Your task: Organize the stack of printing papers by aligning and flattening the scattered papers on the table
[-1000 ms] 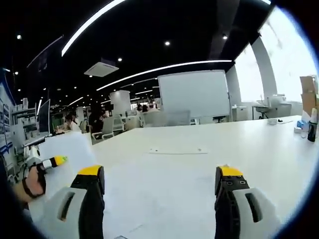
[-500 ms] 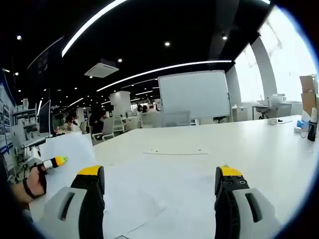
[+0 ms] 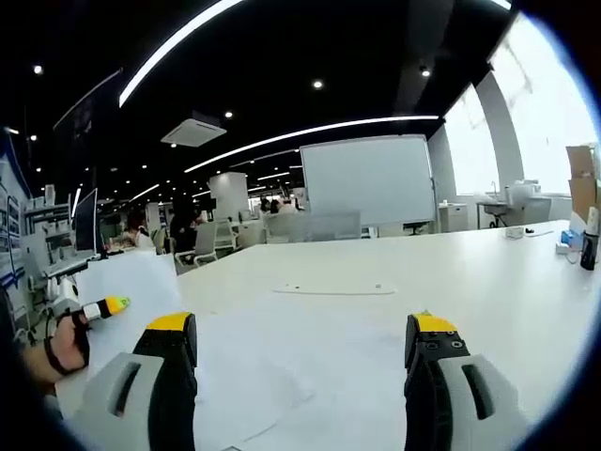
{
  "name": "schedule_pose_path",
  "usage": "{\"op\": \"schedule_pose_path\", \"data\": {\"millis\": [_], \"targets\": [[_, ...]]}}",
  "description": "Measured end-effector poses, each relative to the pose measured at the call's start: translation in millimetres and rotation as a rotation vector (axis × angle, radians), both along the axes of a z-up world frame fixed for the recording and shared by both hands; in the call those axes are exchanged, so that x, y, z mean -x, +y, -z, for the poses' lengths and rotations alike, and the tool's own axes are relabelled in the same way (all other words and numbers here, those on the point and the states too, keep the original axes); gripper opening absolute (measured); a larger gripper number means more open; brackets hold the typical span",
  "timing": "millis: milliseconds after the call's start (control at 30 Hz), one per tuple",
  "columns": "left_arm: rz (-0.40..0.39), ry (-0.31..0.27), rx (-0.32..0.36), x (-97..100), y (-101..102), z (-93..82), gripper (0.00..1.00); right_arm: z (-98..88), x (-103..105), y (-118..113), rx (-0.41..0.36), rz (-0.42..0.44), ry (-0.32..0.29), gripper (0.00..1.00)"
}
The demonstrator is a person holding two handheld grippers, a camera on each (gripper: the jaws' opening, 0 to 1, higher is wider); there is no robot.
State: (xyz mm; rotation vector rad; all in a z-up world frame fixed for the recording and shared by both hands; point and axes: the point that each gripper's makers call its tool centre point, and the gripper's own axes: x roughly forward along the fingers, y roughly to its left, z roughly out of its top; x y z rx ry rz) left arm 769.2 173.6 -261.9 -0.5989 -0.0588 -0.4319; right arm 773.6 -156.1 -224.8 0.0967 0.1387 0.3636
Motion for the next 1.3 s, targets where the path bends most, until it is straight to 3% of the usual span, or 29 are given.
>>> {"op": "schedule_pose_path", "data": {"millis": [1300], "targets": [[0.005, 0.002, 0.009, -0.9, 0, -0.7, 0.06, 12.7, -2, -1, 0.000, 0.000, 0.025, 0.87]]}}
